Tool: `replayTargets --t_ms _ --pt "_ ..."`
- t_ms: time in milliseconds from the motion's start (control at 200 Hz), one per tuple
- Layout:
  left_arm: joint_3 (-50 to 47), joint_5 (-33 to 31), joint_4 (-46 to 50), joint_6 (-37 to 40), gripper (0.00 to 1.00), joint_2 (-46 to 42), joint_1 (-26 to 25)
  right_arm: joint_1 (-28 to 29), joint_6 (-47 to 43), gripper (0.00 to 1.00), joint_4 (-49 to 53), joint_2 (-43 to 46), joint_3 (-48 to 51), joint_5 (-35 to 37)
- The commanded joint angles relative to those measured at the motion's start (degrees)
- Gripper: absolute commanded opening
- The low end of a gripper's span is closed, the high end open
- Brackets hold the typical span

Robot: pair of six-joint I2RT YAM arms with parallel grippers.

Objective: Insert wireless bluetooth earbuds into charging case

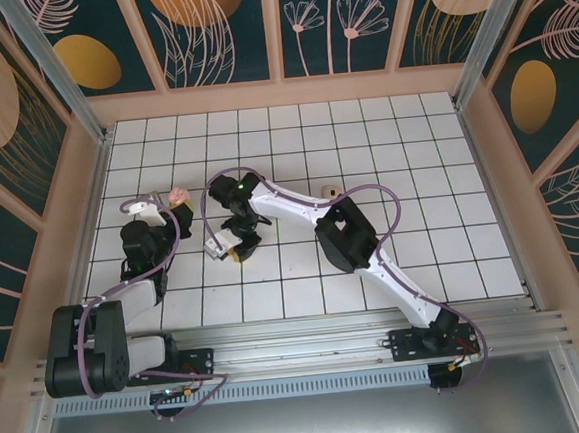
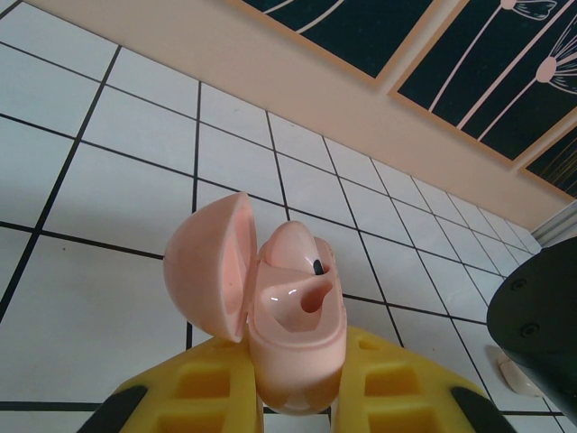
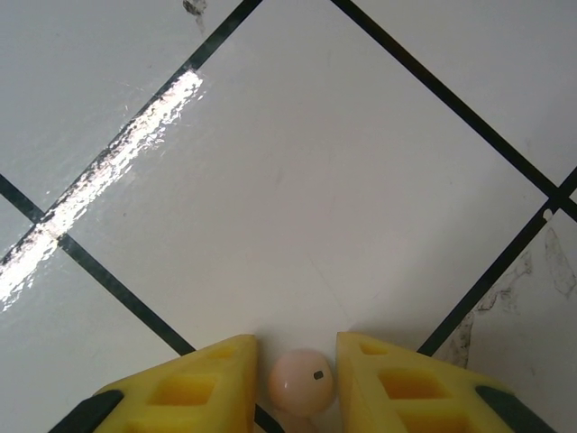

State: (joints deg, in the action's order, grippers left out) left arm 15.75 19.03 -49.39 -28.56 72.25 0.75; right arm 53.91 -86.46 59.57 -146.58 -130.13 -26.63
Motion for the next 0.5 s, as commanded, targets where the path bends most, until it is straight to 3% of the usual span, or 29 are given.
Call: replayTargets --t_ms 0,285,495 --pt "1.41 0.84 -0.45 1.49 0.15 -1.06 0.39 -0.03 0.59 0.26 0.55 -0.71 -1.28 2.59" --pt "1.39 2.49 0.08 3.34 0.15 -2.11 0.39 -0.64 2.25 0.21 -1.09 1.91 -0.49 1.64" --pt "1.27 5.98 -0.71 5.35 0.14 -2.28 0.41 -2.75 9.61 0.19 -6.21 9.49 7.47 -5.16"
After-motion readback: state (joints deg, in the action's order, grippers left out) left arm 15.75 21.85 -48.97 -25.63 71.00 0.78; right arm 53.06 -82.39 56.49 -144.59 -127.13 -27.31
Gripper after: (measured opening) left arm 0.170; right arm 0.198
